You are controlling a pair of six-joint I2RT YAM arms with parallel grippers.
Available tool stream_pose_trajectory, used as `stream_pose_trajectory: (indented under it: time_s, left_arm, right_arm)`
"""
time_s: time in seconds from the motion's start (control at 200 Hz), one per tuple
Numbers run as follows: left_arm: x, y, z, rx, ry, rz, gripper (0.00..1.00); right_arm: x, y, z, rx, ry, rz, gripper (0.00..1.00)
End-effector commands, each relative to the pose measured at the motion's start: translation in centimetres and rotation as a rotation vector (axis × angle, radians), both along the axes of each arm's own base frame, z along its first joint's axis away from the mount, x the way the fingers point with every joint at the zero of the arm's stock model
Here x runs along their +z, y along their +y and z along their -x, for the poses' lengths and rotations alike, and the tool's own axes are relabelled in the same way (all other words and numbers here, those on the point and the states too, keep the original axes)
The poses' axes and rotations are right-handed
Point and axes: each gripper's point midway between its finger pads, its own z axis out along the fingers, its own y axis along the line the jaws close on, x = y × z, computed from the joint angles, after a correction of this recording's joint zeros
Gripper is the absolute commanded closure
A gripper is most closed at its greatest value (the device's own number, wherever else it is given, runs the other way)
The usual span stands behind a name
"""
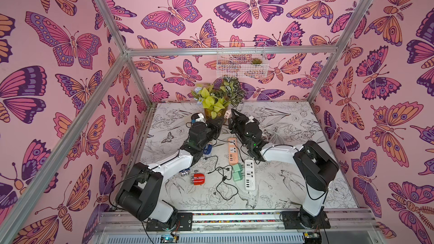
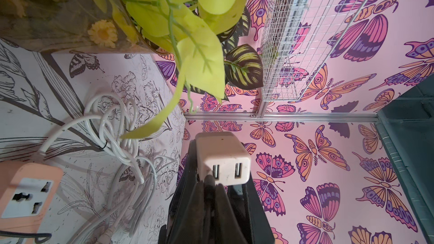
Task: Charge the electric shaver
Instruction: Insert the charging cable into the plug.
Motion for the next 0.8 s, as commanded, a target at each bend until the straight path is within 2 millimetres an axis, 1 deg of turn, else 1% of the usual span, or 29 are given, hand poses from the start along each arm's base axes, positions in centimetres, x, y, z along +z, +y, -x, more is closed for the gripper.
stream_pose_trajectory:
  time_s: [0.0,0.17,0.31,0.406,0.646,0.796]
  left_arm:
    - [0.6,0.1,-0.5,0.012,-0.024,-0.016,1.0]
    - [0.5,-0.1,-0.4,0.002,-0.022,-0.018,1.0]
    - [-0.1,0.1,-0.3,0.005,-0.006,-0.027,1.0]
    - [-0.3,0.0,-0.3,0.001,-0.002,-0.031,1.0]
    - [-0.8,0.1,-0.4,0.009,0.013,-0.04,1.0]
    - [-0.6,0.1,-0.5,0.01,0.01,-0.039,1.0]
  right_arm:
    - [0.2,-0.7,0.0,-0.049,0.016,-0.075,1.0]
    - [-0.1,-0.7,0.0,-0.049,0.021,-0.076,1.0]
    - [0.5,-0.5,-0.1,-0.045,0.014,-0.086,1.0]
    - [0.9,-0.4,0.0,-0.042,0.009,-0.092,1.0]
    - [0.9,-0.4,0.3,-0.044,0.008,-0.096,1.0]
    - [1.1,-0.2,0.5,-0.036,0.006,-0.1,1.0]
